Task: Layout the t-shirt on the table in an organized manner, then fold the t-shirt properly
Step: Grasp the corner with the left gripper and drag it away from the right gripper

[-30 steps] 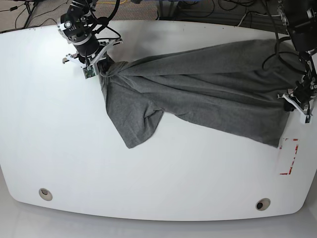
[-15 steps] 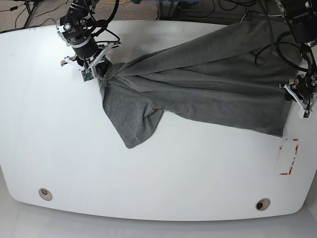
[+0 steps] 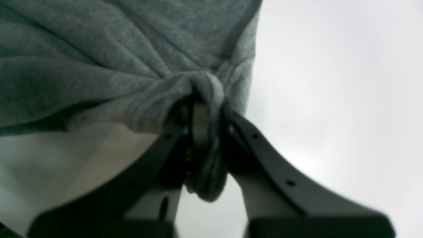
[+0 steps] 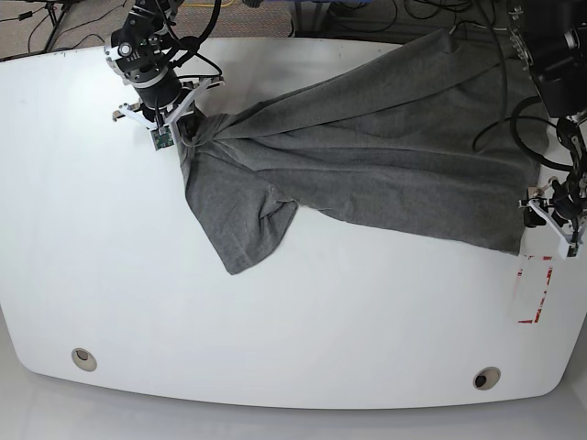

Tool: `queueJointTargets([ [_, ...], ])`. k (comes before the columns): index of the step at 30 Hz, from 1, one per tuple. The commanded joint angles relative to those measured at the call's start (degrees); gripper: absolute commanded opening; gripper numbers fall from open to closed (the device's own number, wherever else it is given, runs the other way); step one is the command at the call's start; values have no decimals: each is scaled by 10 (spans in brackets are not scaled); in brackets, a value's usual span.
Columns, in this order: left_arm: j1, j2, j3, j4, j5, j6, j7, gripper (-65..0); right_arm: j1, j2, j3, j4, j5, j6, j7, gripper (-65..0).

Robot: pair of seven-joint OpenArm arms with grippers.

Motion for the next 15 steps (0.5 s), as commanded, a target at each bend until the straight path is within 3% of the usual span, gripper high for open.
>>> queueJointTargets([
  [1, -43, -8, 15, -39, -14, -5, -13, -293, 2, 1, -1, 10, 5, -1, 14, -614],
  [15, -118, -7, 108, -196, -14, -3, -101, -293, 10, 1, -1, 10, 5, -1, 14, -614],
])
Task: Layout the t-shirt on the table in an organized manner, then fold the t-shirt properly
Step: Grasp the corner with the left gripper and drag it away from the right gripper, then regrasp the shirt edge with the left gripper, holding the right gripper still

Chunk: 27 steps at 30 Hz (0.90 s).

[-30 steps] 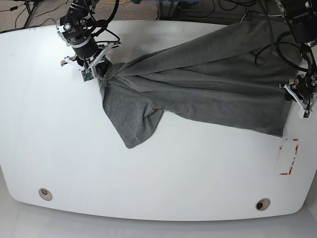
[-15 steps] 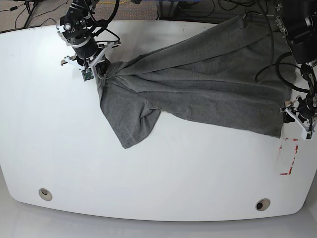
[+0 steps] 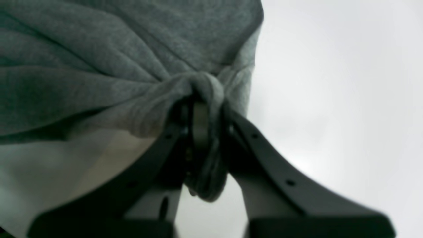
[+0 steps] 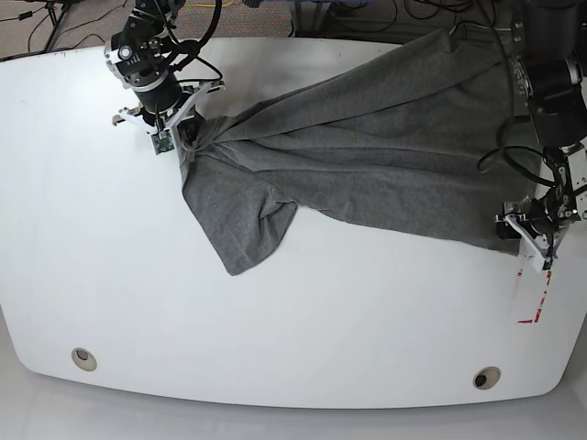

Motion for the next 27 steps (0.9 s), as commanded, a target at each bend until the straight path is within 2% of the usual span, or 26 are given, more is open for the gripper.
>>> queueJointTargets([
  [1, -20, -9, 3, -14, -3, -1, -9, -293, 3, 1, 1, 10, 6, -1, 13, -614],
  [8, -21, -10, 4, -44, -3, 0, -36, -292, 8, 1, 2, 10, 6, -1, 13, -614],
  [17, -19, -26, 0, 28, -6, -2, -5, -293, 13, 1, 1, 9, 6, -1, 12, -614],
  [27, -20, -42, 0, 31, -4, -2, -4, -293, 18, 1, 1, 9, 6, -1, 12, -614],
])
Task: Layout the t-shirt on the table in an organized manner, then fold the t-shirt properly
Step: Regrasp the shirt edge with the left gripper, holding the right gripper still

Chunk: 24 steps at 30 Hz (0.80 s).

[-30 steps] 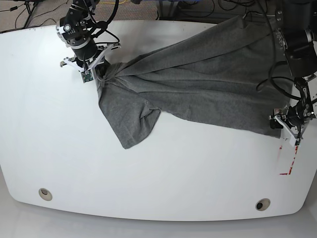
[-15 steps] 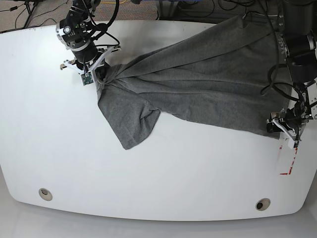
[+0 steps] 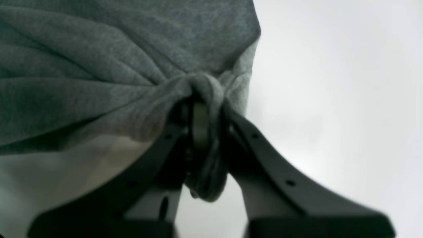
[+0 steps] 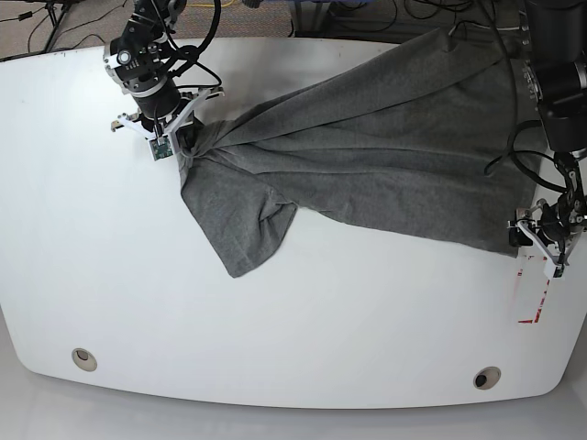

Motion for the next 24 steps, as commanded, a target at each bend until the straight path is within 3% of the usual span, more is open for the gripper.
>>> queueJointTargets([
  [1, -15, -18, -2, 10, -3, -1, -8, -293, 2, 1, 0, 9, 6, -1, 13, -614],
  [24, -6, -11, 1, -62, -5, -4, -40, -293, 3, 1, 0, 9, 6, -1, 13, -612],
])
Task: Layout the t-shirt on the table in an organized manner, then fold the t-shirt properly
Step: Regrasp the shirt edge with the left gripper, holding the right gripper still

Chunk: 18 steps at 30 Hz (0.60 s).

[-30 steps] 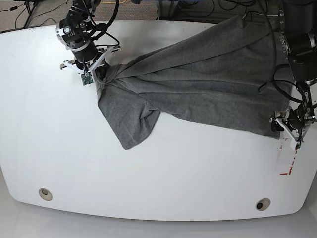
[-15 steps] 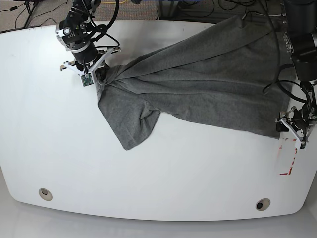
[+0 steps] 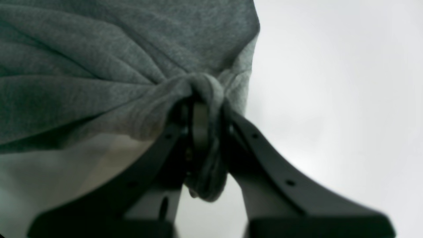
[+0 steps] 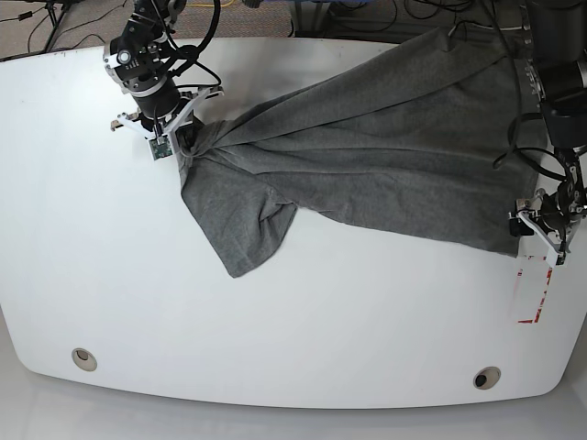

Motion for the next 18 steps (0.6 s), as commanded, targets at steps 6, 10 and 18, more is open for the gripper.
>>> queueJointTargets([
  [6, -9, 27, 0, 3, 0, -2, 8, -293, 3, 1, 0, 9, 6, -1, 15, -612],
  [10, -11, 48, 1, 3, 0, -2, 8, -293, 3, 1, 0, 9, 6, -1, 15, -612],
  [18, -11, 64, 6, 9, 0, -2, 26, -321, 3, 1, 0, 9, 6, -1, 15, -612],
])
